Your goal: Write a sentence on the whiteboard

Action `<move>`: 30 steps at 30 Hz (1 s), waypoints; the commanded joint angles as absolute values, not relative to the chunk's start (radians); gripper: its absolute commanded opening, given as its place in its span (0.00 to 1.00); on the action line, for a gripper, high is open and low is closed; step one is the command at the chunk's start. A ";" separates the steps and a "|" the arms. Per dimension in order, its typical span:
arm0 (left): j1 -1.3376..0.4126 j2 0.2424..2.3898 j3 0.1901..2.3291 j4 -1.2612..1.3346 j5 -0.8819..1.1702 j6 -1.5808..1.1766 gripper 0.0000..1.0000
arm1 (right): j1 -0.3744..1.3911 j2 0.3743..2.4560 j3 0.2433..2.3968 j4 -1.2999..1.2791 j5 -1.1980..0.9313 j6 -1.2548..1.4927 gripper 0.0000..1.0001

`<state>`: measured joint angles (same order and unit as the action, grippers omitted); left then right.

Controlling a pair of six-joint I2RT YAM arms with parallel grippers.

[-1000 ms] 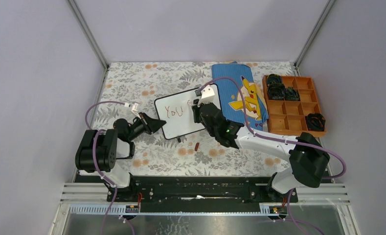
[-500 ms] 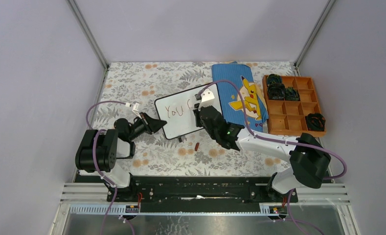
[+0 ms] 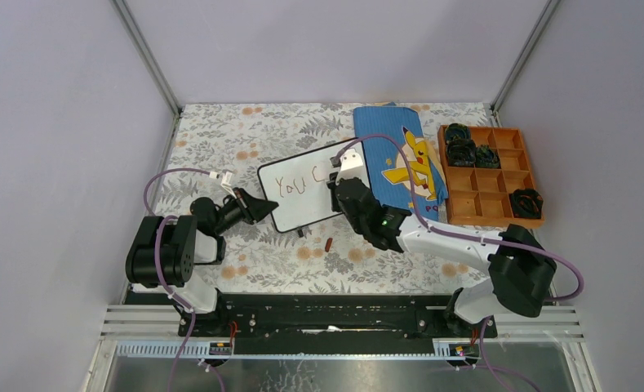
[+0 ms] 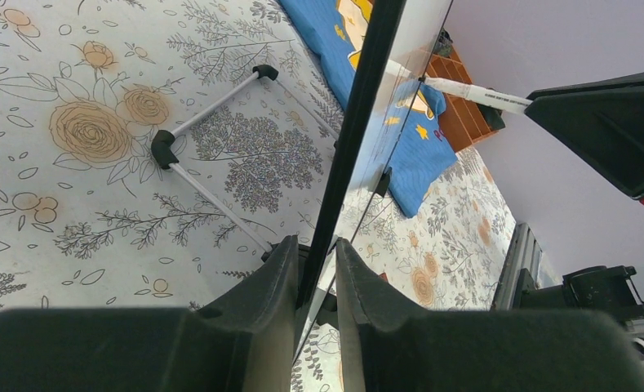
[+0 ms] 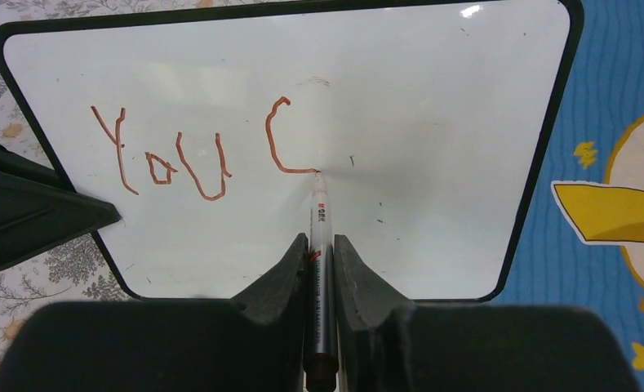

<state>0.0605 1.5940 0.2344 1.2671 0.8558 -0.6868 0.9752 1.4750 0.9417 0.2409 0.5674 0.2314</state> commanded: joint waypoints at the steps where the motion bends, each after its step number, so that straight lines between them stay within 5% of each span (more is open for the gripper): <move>1: 0.057 1.602 0.247 1.223 0.827 -0.649 0.27 | 0.977 1.388 0.907 0.297 0.595 0.235 0.00; 30: 0.053 1.602 0.253 1.204 0.823 -0.641 0.27 | 0.923 1.444 0.991 0.311 0.568 0.276 0.00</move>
